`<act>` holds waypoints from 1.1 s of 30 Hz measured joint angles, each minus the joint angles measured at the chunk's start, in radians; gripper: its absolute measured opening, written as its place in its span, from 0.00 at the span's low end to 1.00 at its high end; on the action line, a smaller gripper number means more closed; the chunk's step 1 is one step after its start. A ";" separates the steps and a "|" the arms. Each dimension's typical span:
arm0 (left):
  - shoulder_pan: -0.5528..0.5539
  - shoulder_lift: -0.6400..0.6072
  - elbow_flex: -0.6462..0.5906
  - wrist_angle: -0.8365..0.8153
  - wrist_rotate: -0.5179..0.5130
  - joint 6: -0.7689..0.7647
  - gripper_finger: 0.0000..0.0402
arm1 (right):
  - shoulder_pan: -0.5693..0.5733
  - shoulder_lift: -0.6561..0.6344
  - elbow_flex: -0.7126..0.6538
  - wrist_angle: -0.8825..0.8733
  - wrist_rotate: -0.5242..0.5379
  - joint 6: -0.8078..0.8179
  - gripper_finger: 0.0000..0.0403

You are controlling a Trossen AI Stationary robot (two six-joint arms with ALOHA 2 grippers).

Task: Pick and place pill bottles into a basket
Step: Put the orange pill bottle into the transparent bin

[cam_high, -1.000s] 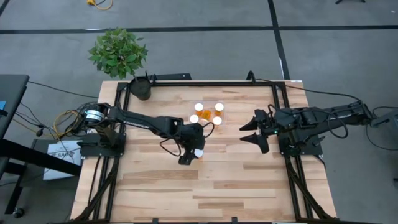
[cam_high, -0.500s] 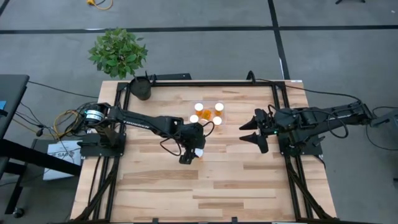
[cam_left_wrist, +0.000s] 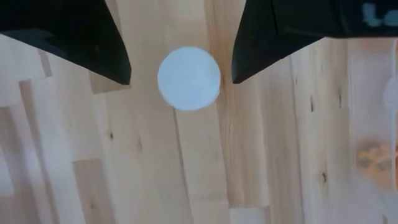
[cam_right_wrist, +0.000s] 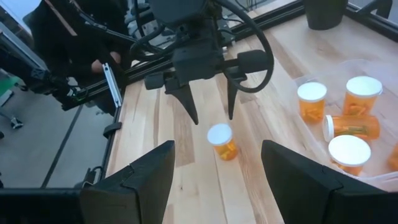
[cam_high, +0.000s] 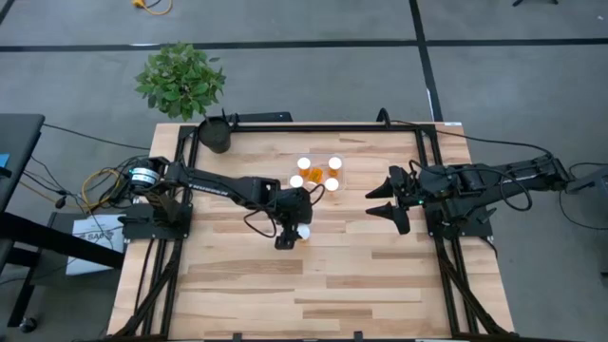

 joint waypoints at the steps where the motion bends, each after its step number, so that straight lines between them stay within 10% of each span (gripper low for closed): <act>1: 0.002 0.000 0.000 -0.007 -0.002 -0.004 0.68 | 0.000 0.000 0.000 0.000 0.000 -0.008 0.58; 33: -0.011 0.137 0.006 0.036 -0.027 0.023 0.85 | -0.002 0.020 0.000 -0.030 0.005 -0.028 0.58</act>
